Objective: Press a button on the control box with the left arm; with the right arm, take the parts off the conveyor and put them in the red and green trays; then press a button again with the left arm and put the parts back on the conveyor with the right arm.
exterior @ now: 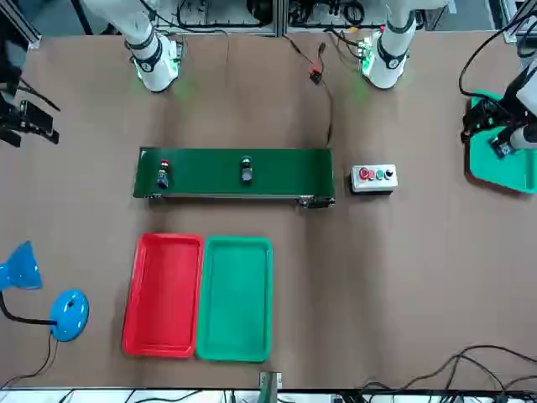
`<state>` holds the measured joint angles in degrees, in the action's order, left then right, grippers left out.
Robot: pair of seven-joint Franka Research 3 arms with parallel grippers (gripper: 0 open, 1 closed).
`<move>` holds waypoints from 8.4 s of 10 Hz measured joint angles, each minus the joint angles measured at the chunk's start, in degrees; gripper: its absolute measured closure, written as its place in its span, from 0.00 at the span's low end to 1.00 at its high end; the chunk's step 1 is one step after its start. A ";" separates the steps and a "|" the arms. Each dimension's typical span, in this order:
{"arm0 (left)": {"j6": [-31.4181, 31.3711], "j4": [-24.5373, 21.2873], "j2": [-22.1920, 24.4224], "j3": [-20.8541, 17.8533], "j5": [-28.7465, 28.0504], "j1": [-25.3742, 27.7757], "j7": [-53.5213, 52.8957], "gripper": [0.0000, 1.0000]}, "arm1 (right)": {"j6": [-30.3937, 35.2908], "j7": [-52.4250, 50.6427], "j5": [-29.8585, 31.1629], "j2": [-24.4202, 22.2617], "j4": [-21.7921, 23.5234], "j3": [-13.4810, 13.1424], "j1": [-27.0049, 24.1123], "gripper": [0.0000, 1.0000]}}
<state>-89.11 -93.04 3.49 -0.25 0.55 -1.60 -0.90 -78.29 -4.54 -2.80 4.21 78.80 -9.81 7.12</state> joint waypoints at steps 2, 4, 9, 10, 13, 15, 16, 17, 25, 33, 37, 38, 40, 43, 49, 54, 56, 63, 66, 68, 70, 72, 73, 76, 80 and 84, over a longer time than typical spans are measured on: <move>-0.29 0.00 -0.07 0.00 0.00 -0.01 -0.20 0.04 | 0.00 0.00 0.00 0.00 0.00 0.00 0.00 0.00; -0.29 -0.01 -0.43 0.19 0.00 -0.17 -0.24 0.05 | 0.04 0.00 0.00 0.00 0.00 0.04 0.12 0.00; 0.17 -2.77 -1.07 0.45 0.00 -0.26 4.16 0.51 | 0.19 1.12 0.00 0.00 0.39 0.35 3.17 0.00; -1.53 -5.15 -1.04 1.16 0.00 -0.39 6.19 0.64 | 0.20 1.44 0.00 0.00 0.45 0.38 3.67 0.00; -10.26 -15.64 1.59 3.40 0.00 -0.49 8.18 0.96 | 0.31 1.60 0.00 0.01 1.36 0.43 4.89 0.00; -15.44 -24.86 6.05 3.72 1.46 -0.69 8.21 0.99 | 0.31 1.62 0.00 0.00 1.54 0.29 4.90 0.00; -18.88 -29.36 7.84 4.38 2.55 -0.73 8.25 0.99 | 0.31 1.64 0.01 0.00 1.55 0.17 4.87 0.00; -22.33 -33.80 9.14 6.30 3.00 -0.67 8.97 0.99 | 0.31 1.64 0.01 0.00 1.56 0.04 4.83 0.00; -43.90 -50.57 6.12 12.93 3.06 -0.67 12.33 0.99 | 0.19 1.62 0.38 -1.00 1.50 -0.68 0.98 0.00; -52.54 -50.66 -4.13 14.21 3.06 -0.60 13.52 0.99 | 0.19 1.62 0.38 -1.02 1.50 -0.53 0.98 0.00; -52.58 -50.73 -5.33 14.21 3.06 -0.53 13.53 0.99 | 0.19 1.62 0.38 -1.02 1.50 -0.49 0.98 0.00; -52.57 -50.77 -5.77 14.20 3.06 -0.36 13.53 0.99 | 0.19 1.62 0.38 -1.02 1.50 -0.46 0.98 0.00; -52.65 -50.69 -6.64 14.20 3.06 -0.14 13.53 0.99 | 0.19 1.62 0.38 -1.02 1.50 -0.44 0.98 0.00; -52.65 -50.68 -6.67 14.22 3.06 -0.14 13.53 0.99 | 0.19 1.62 0.38 -1.02 1.50 -0.39 1.01 0.00; -52.12 -50.33 -6.59 14.25 3.06 -0.11 13.53 0.99 | 0.18 1.62 0.38 -1.02 1.50 -0.35 1.02 0.00; -39.03 -39.93 1.03 12.11 3.06 0.12 13.26 0.89 | 0.16 1.63 0.38 -1.02 1.49 -0.33 1.02 0.00; -34.33 -31.34 1.45 9.17 3.06 0.21 11.96 0.60 | 0.25 1.63 0.38 -1.02 1.63 -0.19 1.35 0.00; -11.14 -3.11 0.07 -0.86 3.06 0.25 4.42 0.00 | -1.92 8.41 -0.32 -0.27 8.76 0.71 11.18 0.00; -4.19 4.46 -2.28 -1.54 2.75 0.27 0.97 0.00 | -14.24 9.67 -0.37 -0.10 21.38 0.78 12.63 0.00; -1.58 6.75 -4.19 -1.54 2.51 0.27 -0.91 0.00 | -23.52 9.67 -0.38 -2.73 31.29 0.80 13.34 0.00; -0.95 7.02 -4.56 -1.54 2.51 0.27 -1.22 0.00 | -32.50 9.53 -0.35 -7.27 42.05 0.79 13.54 0.00; -0.86 7.06 -4.64 -1.54 1.17 0.25 -1.32 0.00 | -40.57 9.36 -0.31 -11.10 52.03 0.80 13.57 0.00; -0.82 7.10 -4.72 -1.54 -0.30 0.27 -1.39 0.00 | -44.27 9.30 -0.30 -11.85 55.81 0.80 13.59 0.01; -0.78 7.11 -5.02 -1.57 -0.81 0.39 -1.12 0.00 | -56.91 9.16 -0.28 -11.88 64.59 0.86 13.98 0.02; -0.24 7.31 -5.03 -1.54 -0.81 0.81 -0.95 0.00 | -68.04 9.14 -0.26 -5.89 66.92 0.92 14.38 0.03; -0.05 7.72 -5.03 -0.71 -0.81 -0.21 -0.05 0.00 | -74.21 9.14 -0.26 -0.29 67.31 0.94 14.87 0.05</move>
<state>-89.16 -85.32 -1.54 -0.96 -0.26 -1.81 -0.96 -152.50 4.60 -3.06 3.92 146.11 -8.87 21.99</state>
